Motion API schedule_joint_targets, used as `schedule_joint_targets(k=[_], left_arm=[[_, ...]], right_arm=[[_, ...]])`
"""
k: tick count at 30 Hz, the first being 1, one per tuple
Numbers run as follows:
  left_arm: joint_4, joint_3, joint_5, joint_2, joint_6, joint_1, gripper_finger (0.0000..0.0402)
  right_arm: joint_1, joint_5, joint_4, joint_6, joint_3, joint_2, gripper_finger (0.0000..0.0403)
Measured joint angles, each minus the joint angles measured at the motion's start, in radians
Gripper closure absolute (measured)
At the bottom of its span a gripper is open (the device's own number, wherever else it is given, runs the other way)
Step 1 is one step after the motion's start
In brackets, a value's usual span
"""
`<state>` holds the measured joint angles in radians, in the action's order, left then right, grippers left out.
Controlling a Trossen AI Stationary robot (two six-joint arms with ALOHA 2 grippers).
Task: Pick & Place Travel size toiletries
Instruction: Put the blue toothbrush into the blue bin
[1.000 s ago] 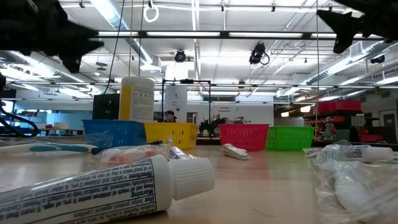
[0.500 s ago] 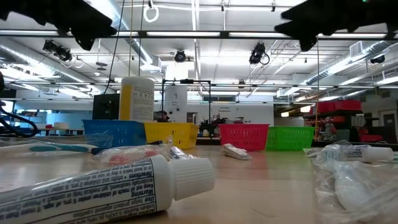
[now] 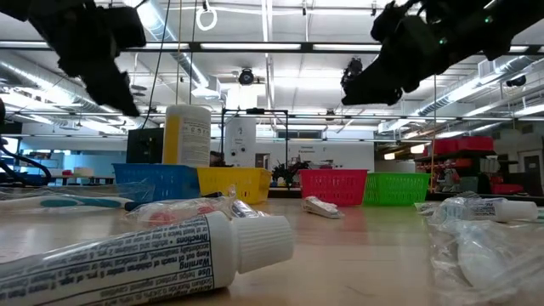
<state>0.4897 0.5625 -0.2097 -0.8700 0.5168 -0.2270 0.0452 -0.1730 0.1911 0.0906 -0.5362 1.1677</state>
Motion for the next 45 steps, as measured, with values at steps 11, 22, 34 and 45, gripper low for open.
schedule_joint_targets(k=[11,22,34,45], left_arm=[[0.055,0.000,-0.007,-0.240,0.343,-0.157,0.0194],[-0.005,-0.002,-0.012,-0.506,0.470,-0.174,0.0195],[-0.002,-0.001,0.011,-0.520,0.490,-0.173,0.0238],[-0.013,-0.005,-0.005,-0.506,0.573,-0.173,0.0357]], right_arm=[[-0.033,0.000,0.002,0.002,0.000,0.016,0.0168],[-0.035,0.000,0.015,-0.039,0.000,0.016,0.0168],[-0.039,0.000,0.024,-0.039,0.000,0.015,0.0168],[-0.039,0.001,0.024,-0.031,0.000,0.015,0.0168]])
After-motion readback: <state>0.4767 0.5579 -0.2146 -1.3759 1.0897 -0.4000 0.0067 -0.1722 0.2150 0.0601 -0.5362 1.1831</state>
